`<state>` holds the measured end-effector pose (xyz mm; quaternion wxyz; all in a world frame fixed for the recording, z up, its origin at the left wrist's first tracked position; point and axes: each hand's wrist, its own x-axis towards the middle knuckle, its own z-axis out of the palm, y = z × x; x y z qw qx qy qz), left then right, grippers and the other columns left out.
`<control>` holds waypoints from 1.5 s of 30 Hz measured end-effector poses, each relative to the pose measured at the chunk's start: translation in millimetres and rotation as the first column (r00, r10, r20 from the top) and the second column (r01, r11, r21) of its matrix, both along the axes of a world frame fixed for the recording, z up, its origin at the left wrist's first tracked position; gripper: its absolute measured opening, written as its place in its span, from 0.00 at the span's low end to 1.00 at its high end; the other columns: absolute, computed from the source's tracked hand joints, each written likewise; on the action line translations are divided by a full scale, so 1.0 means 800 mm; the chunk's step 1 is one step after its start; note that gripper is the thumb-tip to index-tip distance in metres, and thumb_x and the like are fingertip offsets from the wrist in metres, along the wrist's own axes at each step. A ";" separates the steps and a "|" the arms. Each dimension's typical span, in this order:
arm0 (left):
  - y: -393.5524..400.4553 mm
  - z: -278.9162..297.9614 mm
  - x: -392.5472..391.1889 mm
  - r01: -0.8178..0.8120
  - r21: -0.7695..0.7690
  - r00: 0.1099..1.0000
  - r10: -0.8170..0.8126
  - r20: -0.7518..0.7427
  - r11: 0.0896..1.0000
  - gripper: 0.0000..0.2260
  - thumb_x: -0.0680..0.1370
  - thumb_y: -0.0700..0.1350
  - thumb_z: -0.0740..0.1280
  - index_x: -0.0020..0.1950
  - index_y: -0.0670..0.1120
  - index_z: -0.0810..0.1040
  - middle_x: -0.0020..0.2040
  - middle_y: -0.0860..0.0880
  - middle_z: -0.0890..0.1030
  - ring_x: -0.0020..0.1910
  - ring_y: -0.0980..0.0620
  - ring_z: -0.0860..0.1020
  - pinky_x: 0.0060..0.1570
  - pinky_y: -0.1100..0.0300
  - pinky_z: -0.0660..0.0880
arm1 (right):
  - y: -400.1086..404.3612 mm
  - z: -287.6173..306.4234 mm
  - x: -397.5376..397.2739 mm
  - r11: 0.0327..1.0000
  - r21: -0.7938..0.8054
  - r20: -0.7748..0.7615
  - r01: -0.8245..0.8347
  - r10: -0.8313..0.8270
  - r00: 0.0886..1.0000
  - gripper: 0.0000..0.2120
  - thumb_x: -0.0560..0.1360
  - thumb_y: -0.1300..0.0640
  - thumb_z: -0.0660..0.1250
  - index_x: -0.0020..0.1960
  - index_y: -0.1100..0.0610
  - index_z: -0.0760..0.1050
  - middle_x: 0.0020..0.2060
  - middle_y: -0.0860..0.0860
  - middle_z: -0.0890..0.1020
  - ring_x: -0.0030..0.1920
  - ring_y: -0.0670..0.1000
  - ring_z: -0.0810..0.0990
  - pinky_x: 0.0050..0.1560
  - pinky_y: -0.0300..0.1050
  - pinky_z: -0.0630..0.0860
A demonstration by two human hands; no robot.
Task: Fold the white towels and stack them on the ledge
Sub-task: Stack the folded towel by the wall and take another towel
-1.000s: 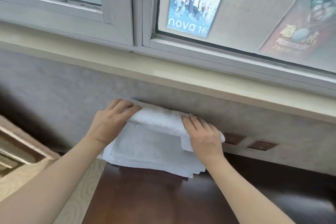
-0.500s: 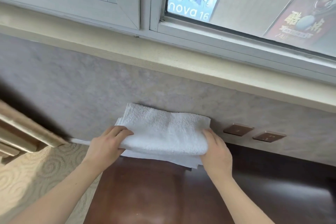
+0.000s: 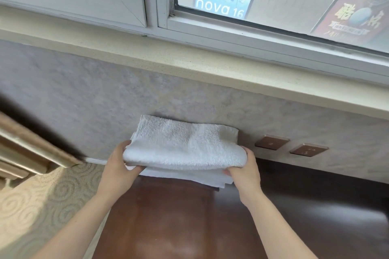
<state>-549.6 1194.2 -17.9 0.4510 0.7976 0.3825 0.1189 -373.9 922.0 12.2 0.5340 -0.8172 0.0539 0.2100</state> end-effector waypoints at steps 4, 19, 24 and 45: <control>0.005 0.015 0.004 -0.169 -0.322 0.985 0.173 -0.016 0.931 0.30 0.69 0.55 0.79 0.65 0.60 0.66 0.55 0.62 0.75 0.52 0.63 0.75 0.43 0.62 0.72 | -0.026 0.002 0.015 0.836 0.537 -0.310 0.115 0.069 0.948 0.23 0.71 0.72 0.64 0.63 0.59 0.79 0.59 0.56 0.83 0.60 0.54 0.82 0.58 0.49 0.80; 0.057 0.003 0.036 -0.105 -0.963 0.875 0.483 0.028 0.247 0.23 0.83 0.56 0.56 0.68 0.42 0.75 0.64 0.40 0.80 0.61 0.40 0.79 0.59 0.47 0.73 | -0.012 0.013 0.065 0.772 0.523 -0.568 0.362 -0.002 0.823 0.16 0.76 0.55 0.71 0.61 0.61 0.81 0.50 0.55 0.85 0.48 0.52 0.86 0.46 0.47 0.81; 0.075 0.018 0.073 -0.152 -0.846 0.978 0.203 -0.053 0.511 0.23 0.78 0.65 0.64 0.62 0.50 0.79 0.51 0.42 0.86 0.48 0.40 0.85 0.43 0.48 0.80 | -0.001 0.019 0.081 0.847 0.479 -0.551 0.231 0.085 0.830 0.14 0.74 0.52 0.72 0.55 0.60 0.85 0.56 0.57 0.85 0.55 0.54 0.85 0.44 0.48 0.82; 0.081 -0.005 0.115 0.059 -0.563 0.965 0.097 0.243 0.824 0.19 0.73 0.53 0.75 0.62 0.61 0.75 0.50 0.50 0.86 0.46 0.49 0.86 0.37 0.58 0.81 | -0.006 -0.005 0.100 0.840 0.534 -0.334 0.096 0.106 0.937 0.18 0.67 0.63 0.73 0.55 0.55 0.76 0.52 0.57 0.84 0.50 0.57 0.85 0.42 0.55 0.81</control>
